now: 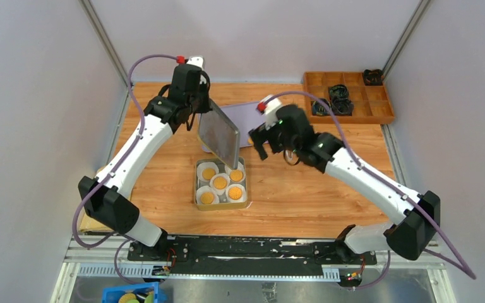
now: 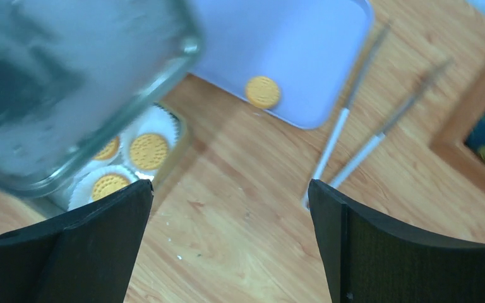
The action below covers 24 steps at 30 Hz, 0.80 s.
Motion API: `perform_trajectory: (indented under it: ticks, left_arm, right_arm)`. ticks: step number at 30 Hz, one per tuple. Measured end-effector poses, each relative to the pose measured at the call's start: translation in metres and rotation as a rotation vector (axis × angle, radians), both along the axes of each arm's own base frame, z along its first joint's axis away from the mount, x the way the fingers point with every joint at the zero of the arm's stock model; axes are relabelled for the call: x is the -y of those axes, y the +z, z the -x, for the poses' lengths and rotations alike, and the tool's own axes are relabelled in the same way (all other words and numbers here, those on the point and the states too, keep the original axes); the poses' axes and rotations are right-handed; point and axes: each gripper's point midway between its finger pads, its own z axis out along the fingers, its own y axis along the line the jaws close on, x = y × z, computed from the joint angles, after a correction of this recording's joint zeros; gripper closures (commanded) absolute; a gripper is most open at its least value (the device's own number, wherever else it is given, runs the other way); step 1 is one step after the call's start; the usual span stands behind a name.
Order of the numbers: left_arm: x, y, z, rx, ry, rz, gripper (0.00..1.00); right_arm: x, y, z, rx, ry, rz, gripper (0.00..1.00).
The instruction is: Pack the cookies
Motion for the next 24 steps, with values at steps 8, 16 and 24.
perform_trajectory:
  ticks: [8, 16, 24]
  left_arm:
    - [0.023, 0.026, -0.015, -0.021, -0.048, 0.052, 1.0]
    - [0.031, -0.011, -0.007, -0.157, -0.094, 0.039, 1.0]
    - [0.038, -0.018, -0.016, -0.177, -0.112, 0.028, 1.0]
  right_arm:
    - [-0.066, -0.018, 0.054, 0.206, 0.198, 0.195, 0.0]
    - [-0.083, 0.001, 0.056, 0.361, 0.187, 0.242, 0.0]
    - [-0.115, 0.002, 0.075, 0.416, 0.231, 0.278, 0.0]
